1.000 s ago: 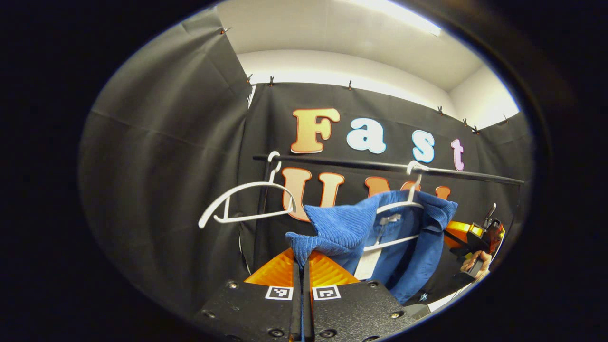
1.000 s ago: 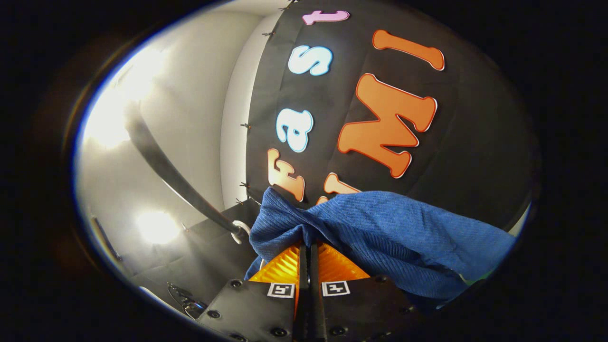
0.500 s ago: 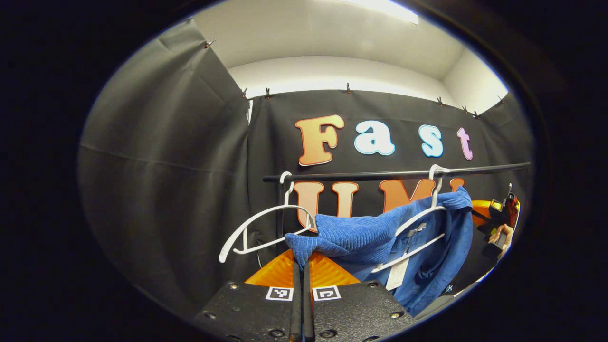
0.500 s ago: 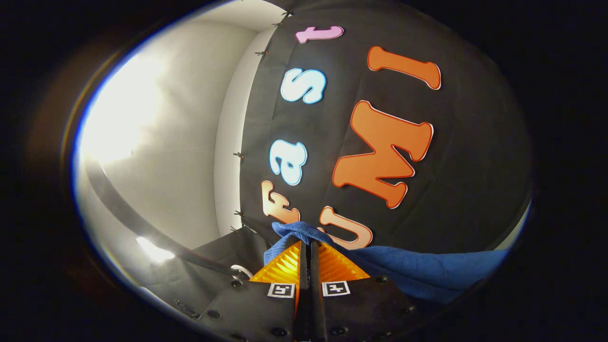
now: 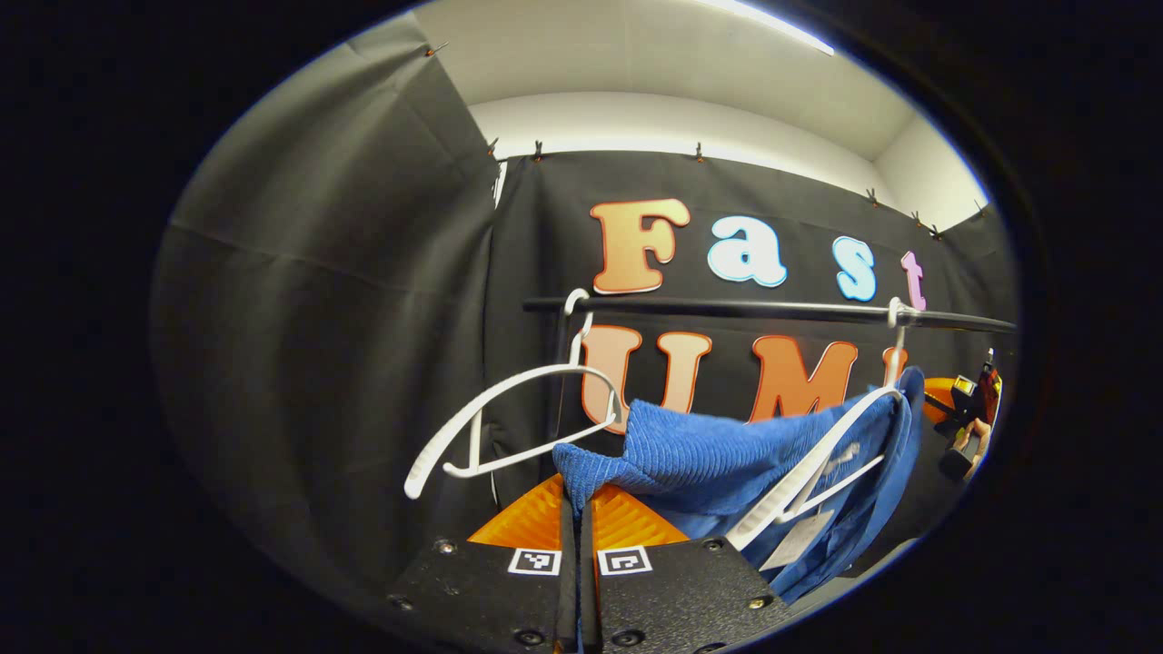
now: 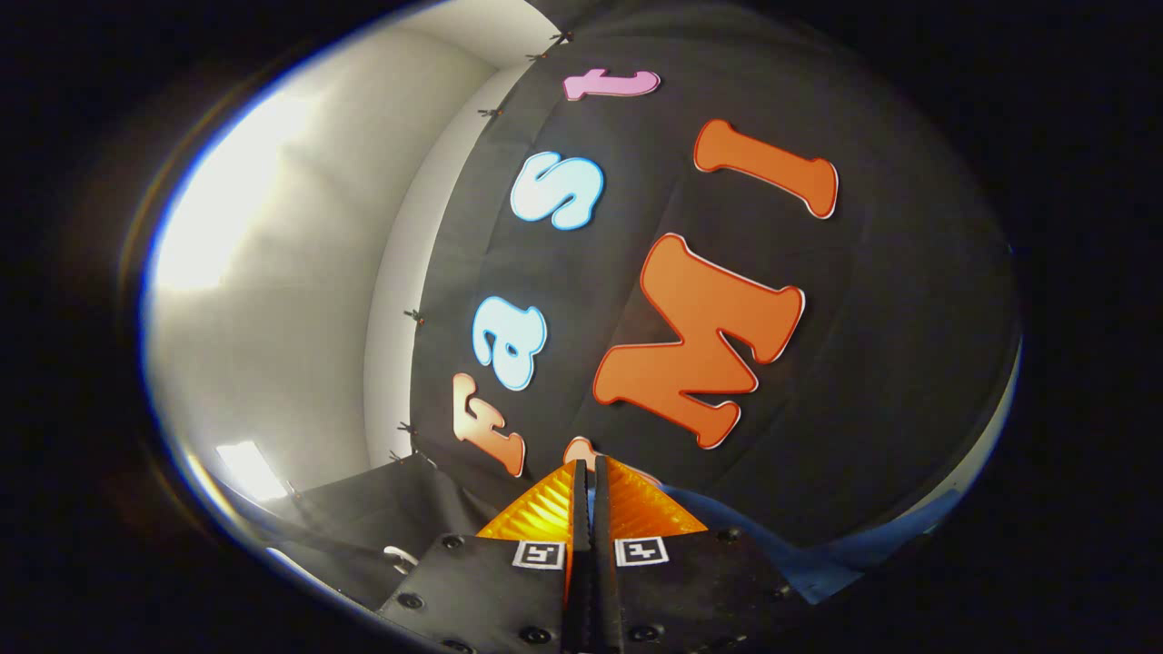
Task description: Grasp the clothes on the hanger with both hands and then place them into the laundry hamper below.
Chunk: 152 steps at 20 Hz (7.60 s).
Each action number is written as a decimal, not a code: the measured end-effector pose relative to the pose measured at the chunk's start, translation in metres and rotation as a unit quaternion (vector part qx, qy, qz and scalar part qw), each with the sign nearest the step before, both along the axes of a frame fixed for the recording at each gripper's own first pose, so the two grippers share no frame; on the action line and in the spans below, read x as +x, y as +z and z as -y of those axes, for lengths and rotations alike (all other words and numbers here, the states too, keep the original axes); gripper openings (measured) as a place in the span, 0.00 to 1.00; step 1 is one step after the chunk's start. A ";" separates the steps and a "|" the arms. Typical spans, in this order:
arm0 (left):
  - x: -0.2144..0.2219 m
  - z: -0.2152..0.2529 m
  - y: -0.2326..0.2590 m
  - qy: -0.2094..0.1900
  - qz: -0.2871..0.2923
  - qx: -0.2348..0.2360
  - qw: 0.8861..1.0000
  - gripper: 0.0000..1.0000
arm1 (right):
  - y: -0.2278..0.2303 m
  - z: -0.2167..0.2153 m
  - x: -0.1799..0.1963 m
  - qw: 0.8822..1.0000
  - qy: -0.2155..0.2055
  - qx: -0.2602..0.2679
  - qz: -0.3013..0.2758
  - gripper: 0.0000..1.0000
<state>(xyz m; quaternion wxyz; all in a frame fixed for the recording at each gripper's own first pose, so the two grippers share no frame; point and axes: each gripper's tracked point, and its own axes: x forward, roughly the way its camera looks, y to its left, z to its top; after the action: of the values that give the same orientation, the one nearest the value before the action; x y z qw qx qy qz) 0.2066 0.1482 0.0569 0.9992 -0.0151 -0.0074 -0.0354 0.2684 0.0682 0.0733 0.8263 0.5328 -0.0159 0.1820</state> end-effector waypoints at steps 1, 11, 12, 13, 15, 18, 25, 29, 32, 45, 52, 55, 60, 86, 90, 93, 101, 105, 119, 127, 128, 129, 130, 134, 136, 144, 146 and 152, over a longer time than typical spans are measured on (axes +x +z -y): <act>0.002 0.003 -0.005 -0.009 -0.006 -0.020 1.000 0.02 | -0.002 0.001 0.001 1.000 -0.005 -0.011 -0.001 0.07; 0.012 0.022 0.003 -0.047 0.016 0.011 0.999 0.01 | -0.108 -0.066 -0.076 0.980 0.033 -0.197 -0.020 0.82; 0.014 0.020 0.003 -0.048 0.012 0.007 0.999 0.01 | -0.112 -0.069 -0.082 0.978 0.029 -0.207 -0.018 0.82; 0.016 0.019 0.000 -0.048 0.008 0.006 0.999 0.01 | -0.112 -0.074 -0.089 0.976 0.026 -0.215 -0.012 0.91; 0.017 0.014 -0.004 -0.051 0.003 0.003 0.999 0.01 | -0.108 -0.093 -0.108 0.975 0.040 -0.219 0.010 0.95; 0.019 0.015 -0.007 -0.059 -0.003 0.002 0.998 0.01 | -0.123 -0.109 -0.116 0.967 0.041 -0.251 0.012 0.97; 0.025 0.021 -0.017 -0.101 -0.018 0.000 0.995 0.01 | -0.167 -0.144 -0.105 0.944 0.030 -0.328 -0.023 0.97; 0.031 0.019 -0.025 -0.120 -0.029 -0.012 0.992 0.01 | -0.186 -0.154 -0.096 0.935 0.024 -0.349 -0.060 0.61; 0.031 0.015 -0.024 -0.128 -0.034 -0.040 0.990 0.01 | -0.173 -0.147 -0.099 0.947 0.019 -0.313 -0.072 0.10; 0.042 0.008 -0.039 -0.105 -0.052 -0.037 0.992 0.01 | -0.104 -0.064 -0.103 0.997 0.027 -0.062 -0.026 0.08; 0.034 0.014 -0.056 -0.087 -0.075 -0.044 0.992 0.01 | -0.087 -0.029 -0.072 0.996 0.000 -0.080 -0.040 0.07; 0.020 0.021 -0.069 -0.083 -0.083 -0.045 0.992 0.01 | -0.099 -0.023 -0.076 0.994 0.000 -0.093 -0.051 0.07; 0.001 0.029 -0.092 -0.080 -0.103 -0.046 0.990 0.01 | -0.129 -0.015 -0.080 0.991 0.004 -0.108 -0.080 0.07; -0.049 0.190 -0.173 -0.198 -0.180 -0.017 0.963 0.01 | -0.221 -0.073 -0.146 0.953 0.068 -0.258 -0.147 0.07; -0.052 0.219 -0.193 -0.219 -0.202 -0.012 0.955 0.01 | -0.240 -0.087 -0.153 0.943 0.084 -0.278 -0.163 0.07; -0.059 0.235 -0.215 -0.230 -0.222 -0.009 0.948 0.01 | -0.255 -0.092 -0.155 0.933 0.087 -0.301 -0.175 0.07; -0.074 0.272 -0.273 -0.246 -0.280 0.022 0.928 0.01 | -0.308 -0.093 -0.164 0.903 0.088 -0.357 -0.223 0.07; -0.072 0.287 -0.296 -0.252 -0.303 0.035 0.918 0.01 | -0.336 -0.089 -0.169 0.885 0.089 -0.384 -0.246 0.07; -0.074 0.285 -0.410 -0.227 -0.416 0.092 0.876 0.02 | -0.452 -0.087 -0.177 0.821 0.133 -0.428 -0.353 0.07; -0.080 0.266 -0.475 -0.214 -0.483 0.110 0.842 0.03 | -0.529 -0.086 -0.189 0.776 0.165 -0.442 -0.420 0.07; -0.082 0.263 -0.482 -0.211 -0.491 0.111 0.838 0.02 | -0.537 -0.086 -0.193 0.770 0.169 -0.441 -0.430 0.08; -0.081 0.259 -0.488 -0.208 -0.499 0.112 0.834 0.02 | -0.543 -0.085 -0.197 0.764 0.173 -0.438 -0.440 0.07; -0.084 0.258 -0.491 -0.204 -0.508 0.112 0.829 0.02 | -0.548 -0.085 -0.198 0.764 0.176 -0.432 -0.446 0.08; -0.097 0.249 -0.504 -0.195 -0.537 0.117 0.812 0.02 | -0.551 -0.083 -0.200 0.754 0.177 -0.430 -0.464 0.07; -0.101 0.248 -0.514 -0.192 -0.549 0.118 0.805 0.02 | -0.552 -0.085 -0.198 0.751 0.179 -0.430 -0.468 0.07; -0.105 0.238 -0.522 -0.179 -0.562 0.138 0.796 0.08 | -0.560 -0.081 -0.209 0.736 0.166 -0.425 -0.500 0.08; -0.100 0.244 -0.517 -0.181 -0.554 0.132 0.802 0.13 | -0.558 -0.079 -0.212 0.734 0.167 -0.424 -0.504 0.25; -0.104 0.241 -0.485 -0.190 -0.531 0.131 0.815 0.41 | -0.554 -0.084 -0.227 0.736 0.152 -0.423 -0.506 0.52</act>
<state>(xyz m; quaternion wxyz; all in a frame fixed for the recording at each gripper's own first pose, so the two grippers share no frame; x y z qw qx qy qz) 0.1025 -0.0927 -0.4278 0.8137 0.0980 0.5324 -0.2118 0.0412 0.1517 -0.4807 0.8141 0.1369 0.5644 -0.0031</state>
